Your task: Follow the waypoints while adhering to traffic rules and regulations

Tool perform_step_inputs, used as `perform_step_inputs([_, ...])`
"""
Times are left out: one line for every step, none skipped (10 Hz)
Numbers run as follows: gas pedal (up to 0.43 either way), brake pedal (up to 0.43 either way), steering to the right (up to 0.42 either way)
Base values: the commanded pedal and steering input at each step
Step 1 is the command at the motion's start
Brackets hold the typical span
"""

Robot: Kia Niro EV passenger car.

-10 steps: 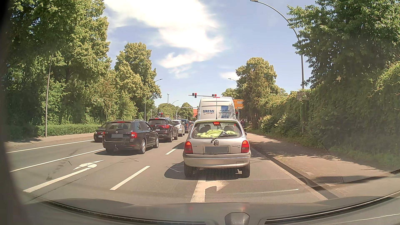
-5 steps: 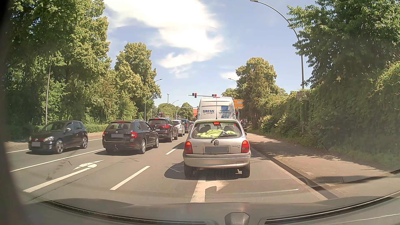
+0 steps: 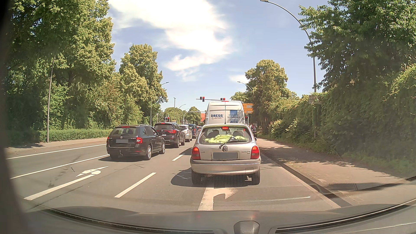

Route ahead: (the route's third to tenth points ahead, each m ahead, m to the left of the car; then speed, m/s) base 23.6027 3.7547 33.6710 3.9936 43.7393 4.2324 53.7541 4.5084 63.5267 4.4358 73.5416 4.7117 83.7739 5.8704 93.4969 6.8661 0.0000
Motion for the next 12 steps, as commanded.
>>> perform_step_inputs([0.0, 0.226, 0.007])
perform_step_inputs([0.0, 0.226, 0.008])
perform_step_inputs([0.0, 0.226, 0.008])
perform_step_inputs([0.0, 0.226, 0.008])
perform_step_inputs([0.0, 0.226, 0.007])
perform_step_inputs([0.0, 0.226, 0.008])
perform_step_inputs([0.0, 0.226, 0.008])
perform_step_inputs([0.0, 0.226, 0.008])
perform_step_inputs([0.0, 0.226, 0.008])
perform_step_inputs([0.0, 0.226, 0.008])
perform_step_inputs([0.0, 0.226, 0.008])
perform_step_inputs([0.0, 0.226, 0.008])
